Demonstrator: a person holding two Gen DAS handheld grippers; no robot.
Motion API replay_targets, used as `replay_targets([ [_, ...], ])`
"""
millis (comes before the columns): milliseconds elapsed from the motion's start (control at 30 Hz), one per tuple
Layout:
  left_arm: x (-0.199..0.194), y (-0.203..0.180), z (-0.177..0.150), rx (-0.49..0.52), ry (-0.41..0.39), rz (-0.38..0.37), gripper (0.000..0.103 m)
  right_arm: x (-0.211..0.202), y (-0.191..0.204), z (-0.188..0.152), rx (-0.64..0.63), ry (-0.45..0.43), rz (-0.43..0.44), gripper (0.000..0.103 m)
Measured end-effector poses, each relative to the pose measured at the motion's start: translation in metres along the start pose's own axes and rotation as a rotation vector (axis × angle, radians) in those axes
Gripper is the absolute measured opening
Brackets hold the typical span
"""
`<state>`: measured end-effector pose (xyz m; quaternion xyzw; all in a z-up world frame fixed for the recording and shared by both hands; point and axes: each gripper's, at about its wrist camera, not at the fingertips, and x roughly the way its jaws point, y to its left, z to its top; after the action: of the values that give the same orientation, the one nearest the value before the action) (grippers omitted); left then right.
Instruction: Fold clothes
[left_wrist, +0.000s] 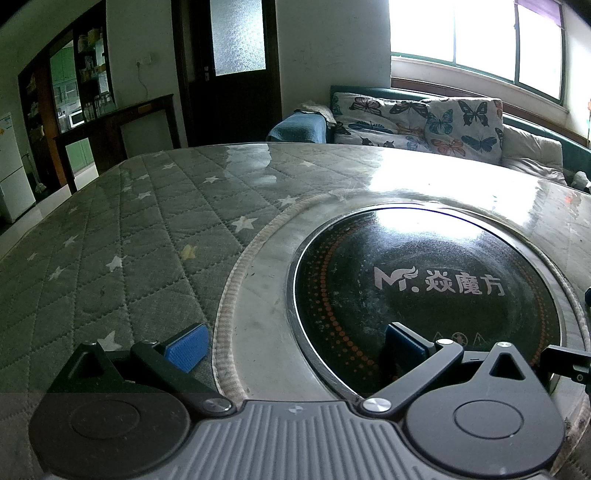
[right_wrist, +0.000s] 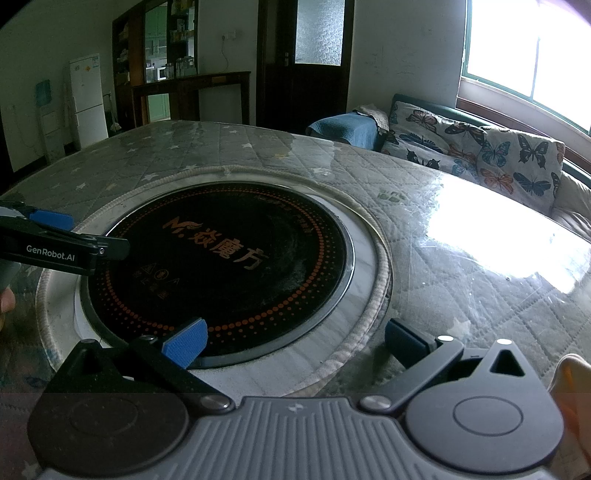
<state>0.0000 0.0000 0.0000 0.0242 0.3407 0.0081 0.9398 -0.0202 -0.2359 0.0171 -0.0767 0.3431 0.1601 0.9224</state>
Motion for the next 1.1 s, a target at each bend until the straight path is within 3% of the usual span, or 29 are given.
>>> replay_targets([
  [1100,-0.0004,-0.0014,0.0024,0.005,0.014,0.001,0.103,-0.0009,0.0,0.0012,0.006,0.004,-0.003,0.103],
])
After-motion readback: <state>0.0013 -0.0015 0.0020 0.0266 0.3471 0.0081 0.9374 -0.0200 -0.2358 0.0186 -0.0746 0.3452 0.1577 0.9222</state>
